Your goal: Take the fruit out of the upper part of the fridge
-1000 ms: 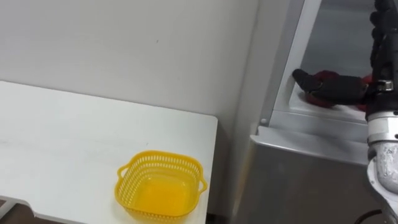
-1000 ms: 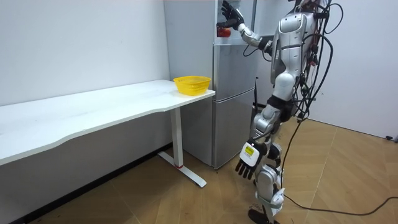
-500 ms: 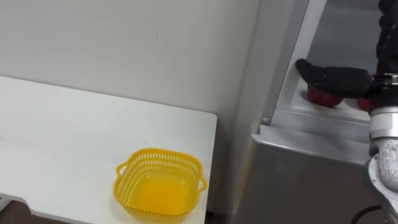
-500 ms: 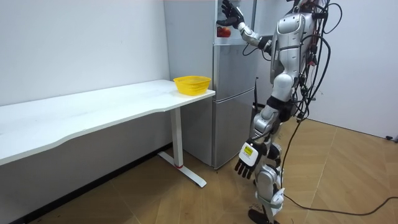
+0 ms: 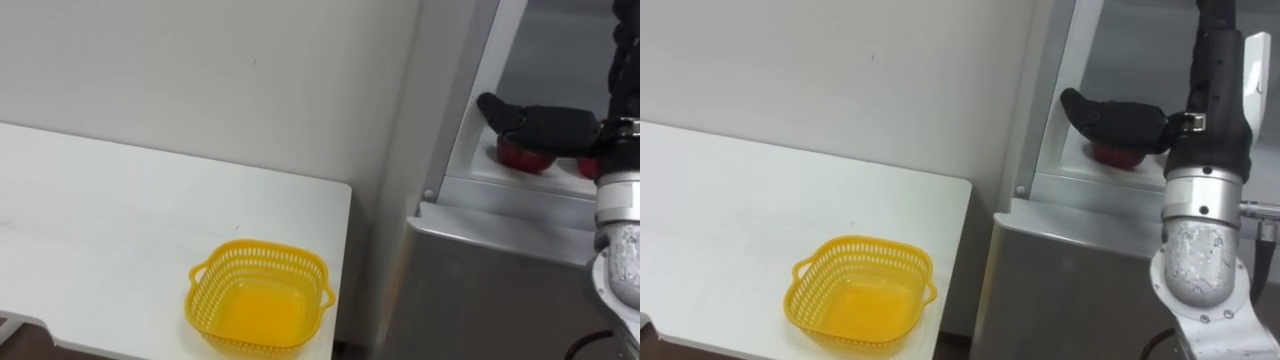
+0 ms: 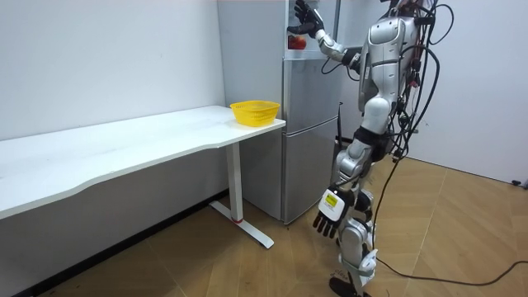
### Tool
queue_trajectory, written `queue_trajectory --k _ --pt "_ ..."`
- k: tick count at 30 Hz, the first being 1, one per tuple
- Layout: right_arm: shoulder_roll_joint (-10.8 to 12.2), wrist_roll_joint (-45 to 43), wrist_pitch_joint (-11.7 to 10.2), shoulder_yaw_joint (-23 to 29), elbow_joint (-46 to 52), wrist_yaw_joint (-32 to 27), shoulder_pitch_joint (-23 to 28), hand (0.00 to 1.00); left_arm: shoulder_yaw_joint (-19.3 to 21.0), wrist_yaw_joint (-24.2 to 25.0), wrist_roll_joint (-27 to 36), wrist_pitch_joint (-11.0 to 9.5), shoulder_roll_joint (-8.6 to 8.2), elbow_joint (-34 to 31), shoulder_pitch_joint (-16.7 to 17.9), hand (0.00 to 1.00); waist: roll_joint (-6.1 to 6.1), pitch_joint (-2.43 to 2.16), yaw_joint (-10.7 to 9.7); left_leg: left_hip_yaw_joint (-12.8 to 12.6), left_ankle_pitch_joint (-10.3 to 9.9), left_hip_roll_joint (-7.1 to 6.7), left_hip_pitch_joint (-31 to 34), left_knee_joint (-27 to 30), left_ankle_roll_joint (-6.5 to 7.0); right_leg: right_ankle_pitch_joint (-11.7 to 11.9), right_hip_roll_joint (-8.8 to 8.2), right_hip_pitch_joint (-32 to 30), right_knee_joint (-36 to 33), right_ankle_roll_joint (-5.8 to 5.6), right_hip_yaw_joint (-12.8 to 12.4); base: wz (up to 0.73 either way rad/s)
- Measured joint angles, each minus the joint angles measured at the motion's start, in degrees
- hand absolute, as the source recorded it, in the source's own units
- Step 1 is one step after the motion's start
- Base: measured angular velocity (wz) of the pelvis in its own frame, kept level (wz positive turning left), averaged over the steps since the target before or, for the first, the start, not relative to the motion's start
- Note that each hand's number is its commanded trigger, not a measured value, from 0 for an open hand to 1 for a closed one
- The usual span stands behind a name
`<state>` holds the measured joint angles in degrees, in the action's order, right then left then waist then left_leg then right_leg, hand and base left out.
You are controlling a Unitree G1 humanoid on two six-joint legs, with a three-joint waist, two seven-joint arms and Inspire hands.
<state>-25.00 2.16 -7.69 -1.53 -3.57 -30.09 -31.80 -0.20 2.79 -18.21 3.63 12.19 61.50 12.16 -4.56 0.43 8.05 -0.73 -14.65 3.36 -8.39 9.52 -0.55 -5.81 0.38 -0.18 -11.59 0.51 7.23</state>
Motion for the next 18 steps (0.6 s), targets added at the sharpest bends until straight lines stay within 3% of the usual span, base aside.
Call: queue_trajectory --k 9,14,18 --pt "0.00 0.06 0.03 0.55 0.00 -2.98 0.00 0.00 0.00 -1.14 0.01 0.10 -0.23 0.18 0.64 0.00 -0.04 -0.75 -0.02 -0.01 0.01 0.00 -0.03 0.13 0.01 0.00 -0.02 0.04 -0.03 0.00 0.01 0.00" --pt "0.00 0.06 0.03 0.65 0.00 -4.90 0.00 0.00 0.01 -1.41 0.00 0.17 -0.25 0.18 0.84 0.00 -0.24 -0.88 -0.02 -0.03 0.01 0.00 -0.29 0.19 0.01 0.00 -0.03 0.35 -0.02 0.00 -0.01 0.00" --pt "0.01 0.10 0.03 0.64 0.00 -5.56 0.00 0.00 -0.05 -1.46 0.03 0.37 -0.36 0.19 0.89 0.00 -0.05 -0.71 0.00 -0.03 0.01 -0.01 -0.33 0.21 0.01 0.02 -0.04 0.46 -0.02 0.03 0.02 0.00"
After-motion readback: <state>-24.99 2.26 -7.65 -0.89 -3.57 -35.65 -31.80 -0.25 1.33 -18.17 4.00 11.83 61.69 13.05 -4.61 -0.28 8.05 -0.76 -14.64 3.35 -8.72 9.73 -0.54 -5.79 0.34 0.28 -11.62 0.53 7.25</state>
